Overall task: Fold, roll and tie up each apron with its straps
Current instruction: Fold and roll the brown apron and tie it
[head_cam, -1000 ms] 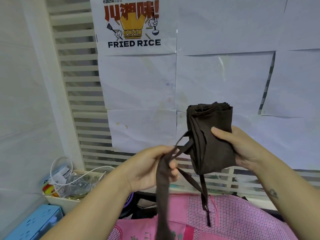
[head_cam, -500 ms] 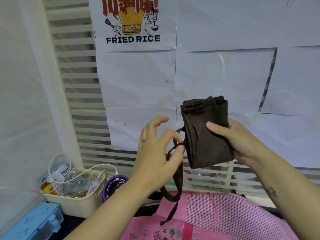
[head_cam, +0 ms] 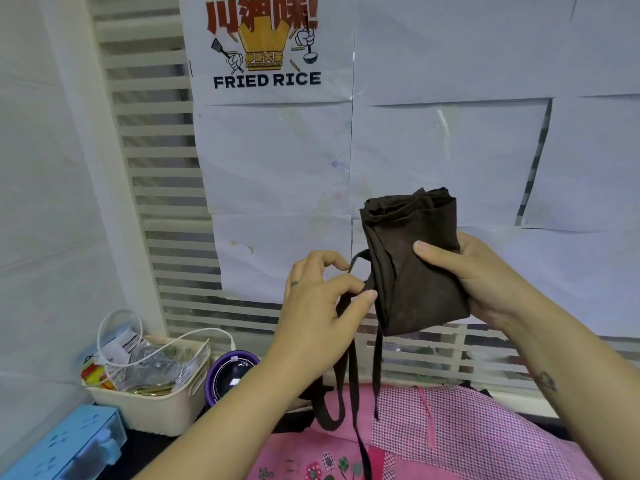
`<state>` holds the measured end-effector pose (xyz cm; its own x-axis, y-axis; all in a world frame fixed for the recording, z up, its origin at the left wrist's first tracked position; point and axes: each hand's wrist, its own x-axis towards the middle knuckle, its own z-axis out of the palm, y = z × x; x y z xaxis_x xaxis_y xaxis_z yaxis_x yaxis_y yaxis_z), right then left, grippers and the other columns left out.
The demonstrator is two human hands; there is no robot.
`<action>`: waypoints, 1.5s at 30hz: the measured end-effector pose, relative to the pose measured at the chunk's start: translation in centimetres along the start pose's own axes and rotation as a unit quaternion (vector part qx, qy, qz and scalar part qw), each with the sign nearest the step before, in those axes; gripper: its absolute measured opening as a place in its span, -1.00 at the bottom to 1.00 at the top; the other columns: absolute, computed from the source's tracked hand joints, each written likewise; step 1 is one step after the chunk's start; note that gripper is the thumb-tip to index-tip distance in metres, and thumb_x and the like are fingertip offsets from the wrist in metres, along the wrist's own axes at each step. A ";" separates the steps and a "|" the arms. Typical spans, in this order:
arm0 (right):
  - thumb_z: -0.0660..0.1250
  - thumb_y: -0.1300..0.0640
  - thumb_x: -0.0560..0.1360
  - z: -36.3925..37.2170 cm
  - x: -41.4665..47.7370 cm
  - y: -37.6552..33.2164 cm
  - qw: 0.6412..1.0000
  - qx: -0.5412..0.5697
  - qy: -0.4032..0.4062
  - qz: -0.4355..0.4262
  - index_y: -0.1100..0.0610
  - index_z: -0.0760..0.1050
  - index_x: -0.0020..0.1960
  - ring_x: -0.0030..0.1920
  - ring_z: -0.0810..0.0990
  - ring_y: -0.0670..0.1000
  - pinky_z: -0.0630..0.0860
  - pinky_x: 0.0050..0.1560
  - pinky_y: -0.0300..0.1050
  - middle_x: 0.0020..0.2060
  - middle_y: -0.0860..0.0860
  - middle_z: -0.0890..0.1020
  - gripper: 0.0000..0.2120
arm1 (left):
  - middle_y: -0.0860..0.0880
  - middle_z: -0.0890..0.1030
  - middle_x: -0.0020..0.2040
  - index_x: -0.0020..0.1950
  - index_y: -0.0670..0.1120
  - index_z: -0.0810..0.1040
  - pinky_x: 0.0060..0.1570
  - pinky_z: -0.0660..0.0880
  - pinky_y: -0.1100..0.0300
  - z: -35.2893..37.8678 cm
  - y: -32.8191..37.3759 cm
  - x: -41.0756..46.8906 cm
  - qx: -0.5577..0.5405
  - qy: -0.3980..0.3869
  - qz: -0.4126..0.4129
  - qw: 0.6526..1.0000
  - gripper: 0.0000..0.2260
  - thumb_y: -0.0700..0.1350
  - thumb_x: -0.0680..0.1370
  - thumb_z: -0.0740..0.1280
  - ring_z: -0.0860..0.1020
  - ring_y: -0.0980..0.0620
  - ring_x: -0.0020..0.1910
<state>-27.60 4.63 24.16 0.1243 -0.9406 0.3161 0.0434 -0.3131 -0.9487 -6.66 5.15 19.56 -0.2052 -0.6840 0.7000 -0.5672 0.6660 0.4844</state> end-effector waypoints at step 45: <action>0.64 -0.10 0.10 3.9 -1.2 2.5 0.990 0.076 -0.094 0.069 0.22 0.57 0.13 -0.01 0.67 0.08 0.59 -0.09 -0.13 0.02 0.17 0.67 -0.30 | 0.00 0.69 -0.14 -0.01 -0.06 0.60 -0.02 0.56 0.17 -2.0 1.3 0.7 -0.363 -0.281 -0.233 0.857 -0.87 -0.16 0.61 0.25 0.63 0.08 -0.15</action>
<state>-23.81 5.44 21.40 0.3206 -0.9277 0.1912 0.1593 -0.1462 -0.9763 -5.94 6.11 21.68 -0.5589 -0.8255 0.0785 -0.0869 0.1524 0.9845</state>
